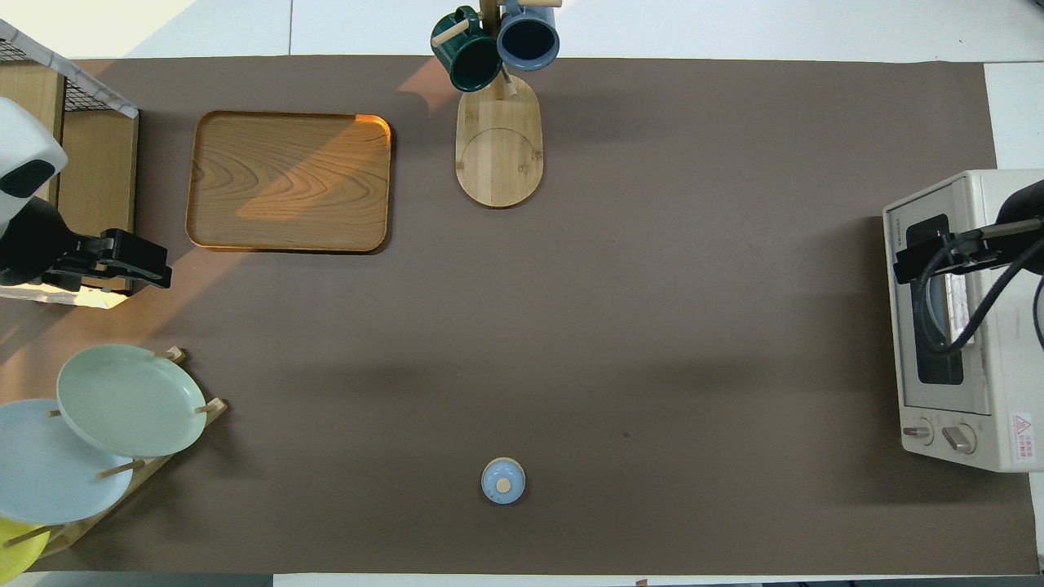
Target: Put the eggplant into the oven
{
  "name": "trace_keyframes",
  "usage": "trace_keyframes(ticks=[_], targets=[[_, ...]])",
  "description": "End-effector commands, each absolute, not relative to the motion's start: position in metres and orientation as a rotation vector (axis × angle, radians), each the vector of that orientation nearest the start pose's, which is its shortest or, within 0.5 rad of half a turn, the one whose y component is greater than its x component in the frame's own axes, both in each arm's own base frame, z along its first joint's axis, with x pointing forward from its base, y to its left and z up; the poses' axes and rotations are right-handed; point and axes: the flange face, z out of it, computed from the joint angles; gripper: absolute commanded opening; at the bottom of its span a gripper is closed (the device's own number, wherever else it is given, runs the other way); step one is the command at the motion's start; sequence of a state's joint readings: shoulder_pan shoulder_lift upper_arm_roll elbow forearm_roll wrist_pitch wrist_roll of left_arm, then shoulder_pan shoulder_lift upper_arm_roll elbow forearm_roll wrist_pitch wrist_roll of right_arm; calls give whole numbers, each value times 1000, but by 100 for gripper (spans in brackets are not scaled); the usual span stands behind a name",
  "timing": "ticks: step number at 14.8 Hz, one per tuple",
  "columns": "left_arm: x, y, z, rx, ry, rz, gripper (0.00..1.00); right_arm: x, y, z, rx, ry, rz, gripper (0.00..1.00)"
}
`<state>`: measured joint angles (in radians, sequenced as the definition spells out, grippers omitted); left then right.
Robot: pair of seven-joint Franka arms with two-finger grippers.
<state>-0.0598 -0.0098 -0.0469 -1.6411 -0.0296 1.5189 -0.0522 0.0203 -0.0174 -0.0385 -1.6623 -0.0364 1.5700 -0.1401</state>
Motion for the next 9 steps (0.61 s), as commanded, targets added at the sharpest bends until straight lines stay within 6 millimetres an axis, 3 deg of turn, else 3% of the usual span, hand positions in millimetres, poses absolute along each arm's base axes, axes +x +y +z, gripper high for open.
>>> trace_keyframes(ticks=[1, 9], targets=[[539, -59, 595, -3161, 63, 179, 100, 547, -25, 594, -3134, -126, 140, 100], [539, -59, 595, -3161, 63, 181, 100, 547, -18, 596, -3139, -145, 121, 100]])
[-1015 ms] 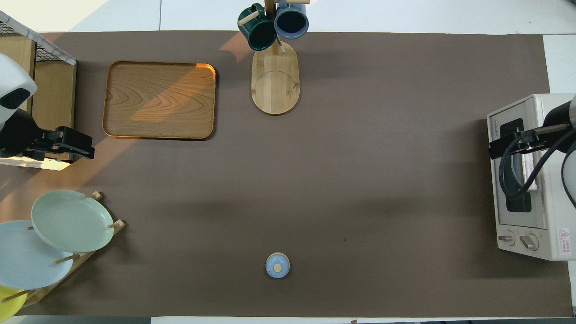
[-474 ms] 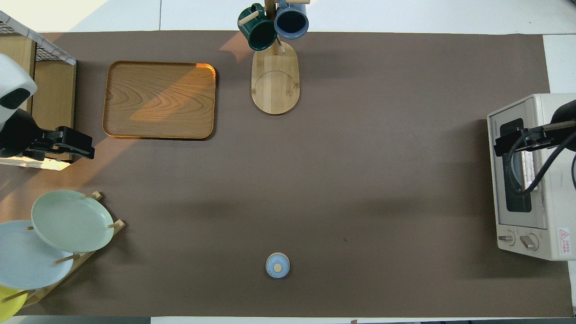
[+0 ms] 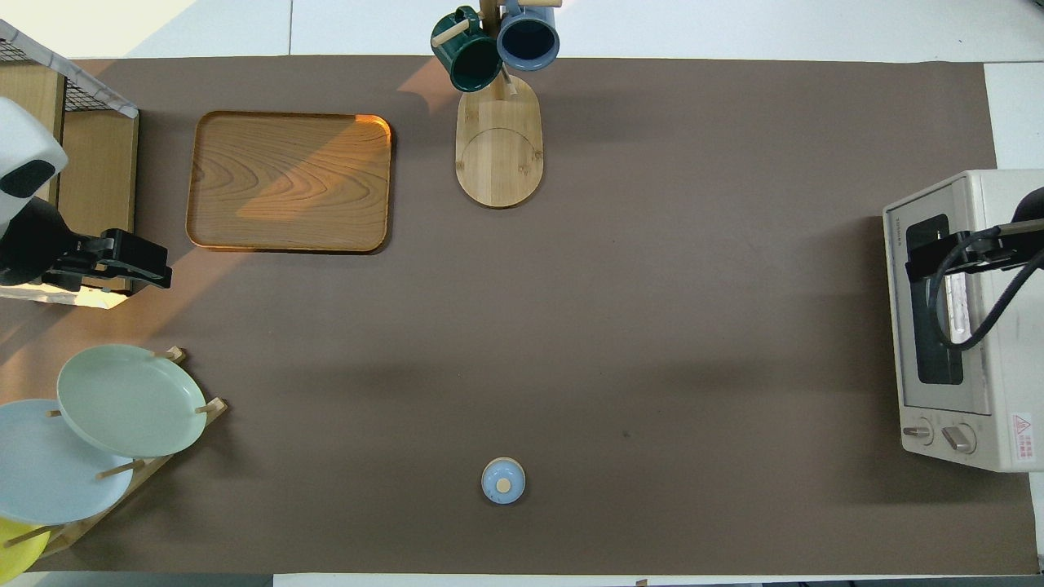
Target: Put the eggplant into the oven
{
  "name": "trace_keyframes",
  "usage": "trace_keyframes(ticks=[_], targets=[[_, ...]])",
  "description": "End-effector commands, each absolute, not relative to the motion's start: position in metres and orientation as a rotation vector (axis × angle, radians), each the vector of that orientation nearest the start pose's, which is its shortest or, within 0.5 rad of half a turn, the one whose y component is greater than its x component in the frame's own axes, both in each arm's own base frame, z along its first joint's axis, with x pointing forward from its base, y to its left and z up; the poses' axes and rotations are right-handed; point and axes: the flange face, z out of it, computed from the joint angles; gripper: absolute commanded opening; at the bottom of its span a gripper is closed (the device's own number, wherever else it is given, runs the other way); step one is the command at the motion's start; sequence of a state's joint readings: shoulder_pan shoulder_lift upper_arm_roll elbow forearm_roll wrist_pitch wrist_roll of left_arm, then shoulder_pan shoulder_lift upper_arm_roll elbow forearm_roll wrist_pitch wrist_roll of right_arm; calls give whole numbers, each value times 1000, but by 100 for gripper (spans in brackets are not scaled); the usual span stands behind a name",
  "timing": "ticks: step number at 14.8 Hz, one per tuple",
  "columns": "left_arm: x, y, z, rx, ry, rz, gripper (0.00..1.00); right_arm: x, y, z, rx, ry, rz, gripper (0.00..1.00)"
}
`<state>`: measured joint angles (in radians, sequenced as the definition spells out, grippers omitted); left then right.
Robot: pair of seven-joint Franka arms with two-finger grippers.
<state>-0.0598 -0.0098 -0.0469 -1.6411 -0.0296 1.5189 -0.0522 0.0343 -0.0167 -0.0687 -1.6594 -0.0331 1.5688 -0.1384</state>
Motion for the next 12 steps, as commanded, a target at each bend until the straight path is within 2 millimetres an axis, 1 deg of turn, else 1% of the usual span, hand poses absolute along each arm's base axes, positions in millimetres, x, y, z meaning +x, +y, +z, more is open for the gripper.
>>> trace_keyframes(ticks=[1, 9, 12], targets=[[538, -59, 594, -3162, 63, 184, 100, 548, -18, 597, -3139, -145, 117, 100], [539, -59, 595, -3161, 63, 179, 100, 548, -17, 597, -3140, -145, 112, 100], [539, -59, 594, -3161, 65, 181, 100, 548, -17, 596, -3141, -119, 116, 100]])
